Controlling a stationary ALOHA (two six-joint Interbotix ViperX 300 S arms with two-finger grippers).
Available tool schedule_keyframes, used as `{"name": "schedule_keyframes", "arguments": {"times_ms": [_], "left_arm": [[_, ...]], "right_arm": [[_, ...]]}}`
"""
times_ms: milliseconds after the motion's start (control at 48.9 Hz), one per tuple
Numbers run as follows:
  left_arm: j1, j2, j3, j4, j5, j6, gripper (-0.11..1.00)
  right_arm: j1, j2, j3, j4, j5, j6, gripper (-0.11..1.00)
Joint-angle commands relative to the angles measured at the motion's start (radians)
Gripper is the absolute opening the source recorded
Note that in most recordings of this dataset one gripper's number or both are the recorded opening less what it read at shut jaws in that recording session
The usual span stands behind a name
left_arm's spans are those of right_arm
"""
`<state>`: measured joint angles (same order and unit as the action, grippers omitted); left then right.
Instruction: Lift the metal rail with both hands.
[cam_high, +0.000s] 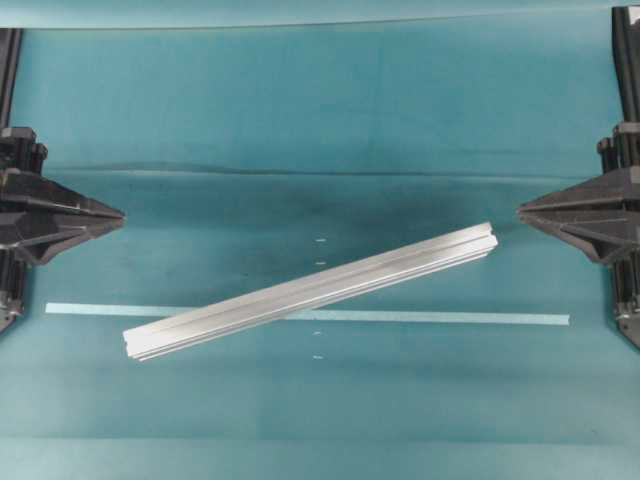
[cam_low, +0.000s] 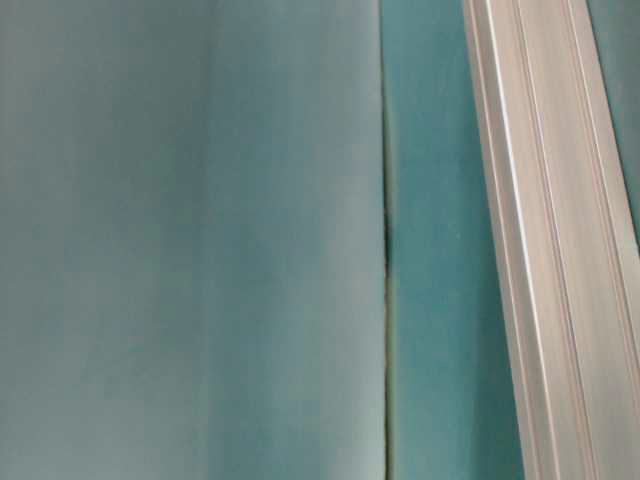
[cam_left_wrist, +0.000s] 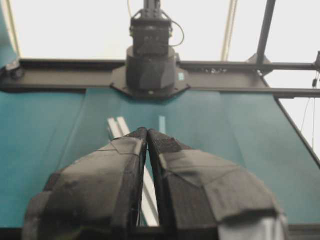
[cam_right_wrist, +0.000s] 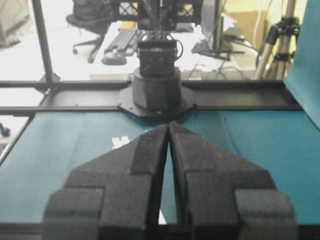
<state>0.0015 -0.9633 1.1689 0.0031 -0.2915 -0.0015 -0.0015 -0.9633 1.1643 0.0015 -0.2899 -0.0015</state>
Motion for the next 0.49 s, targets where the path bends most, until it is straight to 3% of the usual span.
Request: {"name": "schedule_keyframes", "arguments": {"times_ms": [0,61,123,287,471], "left_arm": [[-0.006,0.037,-0.055,0.006,0.051,-0.061,0.14],[-0.005,0.055,-0.084,0.009,0.115,-0.110,0.13],[-0.006,0.075,-0.112,0.012,0.181,-0.152,0.04],[-0.015,0.117,-0.198,0.014,0.391,-0.189,-0.05],[-0.017,0.179,-0.313,0.014,0.661,-0.198,-0.05]], "right_arm": [[-0.018,0.020,-0.011,0.008,0.000,0.014,0.14],[-0.054,0.048,-0.052,0.074,0.114,0.020,0.09],[-0.094,0.080,-0.101,0.107,0.295,0.025,0.00],[-0.160,0.196,-0.262,0.083,0.726,0.005,-0.04],[-0.163,0.367,-0.419,0.055,0.997,-0.092,-0.04]]}}
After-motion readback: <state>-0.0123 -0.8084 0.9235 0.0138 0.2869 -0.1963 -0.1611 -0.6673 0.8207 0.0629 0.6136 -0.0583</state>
